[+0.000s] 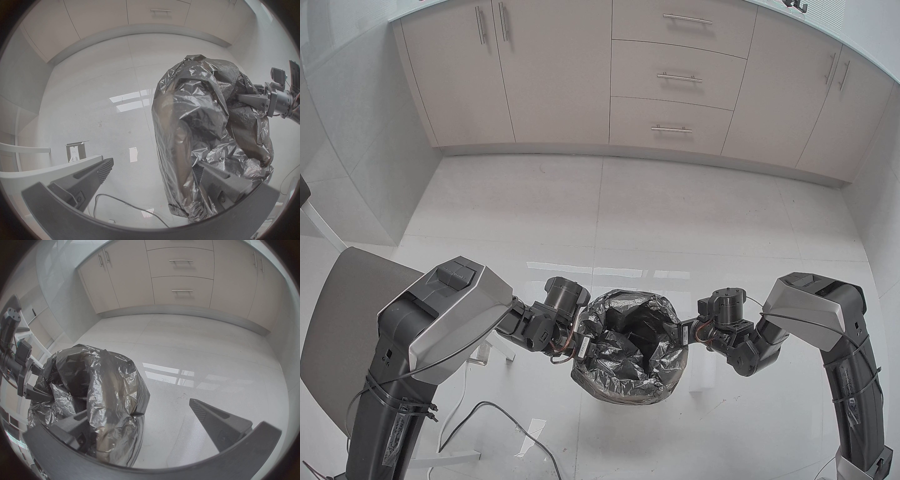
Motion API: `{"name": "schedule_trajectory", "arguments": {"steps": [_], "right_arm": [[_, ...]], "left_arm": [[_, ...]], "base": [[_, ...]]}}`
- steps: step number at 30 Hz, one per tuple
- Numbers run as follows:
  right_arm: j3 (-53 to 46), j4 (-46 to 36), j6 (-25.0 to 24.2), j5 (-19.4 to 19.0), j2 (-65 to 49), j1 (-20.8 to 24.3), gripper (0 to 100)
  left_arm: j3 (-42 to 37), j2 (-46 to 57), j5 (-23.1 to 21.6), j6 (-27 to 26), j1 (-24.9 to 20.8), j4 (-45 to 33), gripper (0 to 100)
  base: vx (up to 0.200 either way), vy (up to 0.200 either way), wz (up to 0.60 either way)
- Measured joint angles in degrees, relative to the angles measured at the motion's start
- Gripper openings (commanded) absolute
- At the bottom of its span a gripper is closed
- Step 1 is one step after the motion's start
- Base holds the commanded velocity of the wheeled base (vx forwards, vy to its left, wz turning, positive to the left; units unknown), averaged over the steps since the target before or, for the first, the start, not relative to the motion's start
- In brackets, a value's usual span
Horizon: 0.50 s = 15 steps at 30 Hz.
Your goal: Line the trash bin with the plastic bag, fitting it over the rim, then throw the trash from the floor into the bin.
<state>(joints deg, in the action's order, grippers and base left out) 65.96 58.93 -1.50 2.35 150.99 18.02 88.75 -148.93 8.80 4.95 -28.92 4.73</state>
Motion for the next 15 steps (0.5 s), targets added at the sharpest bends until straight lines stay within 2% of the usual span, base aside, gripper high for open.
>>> {"name": "schedule_trajectory", "arguments": {"steps": [10,15], "right_arm": [[-1.5,0.4,-0.4,-0.1,-2.1,1.0,100],[-2.5,3.3,-0.5,-0.1,-3.1,1.5,100]], "left_arm": [[-1.8,3.0,0.2,0.5,-1.2,0.1,100],[-2.6,5.2,0.2,0.6,-2.3,0.2,100]], "base": [[0.000,0.000,0.00],[0.000,0.000,0.00]]}}
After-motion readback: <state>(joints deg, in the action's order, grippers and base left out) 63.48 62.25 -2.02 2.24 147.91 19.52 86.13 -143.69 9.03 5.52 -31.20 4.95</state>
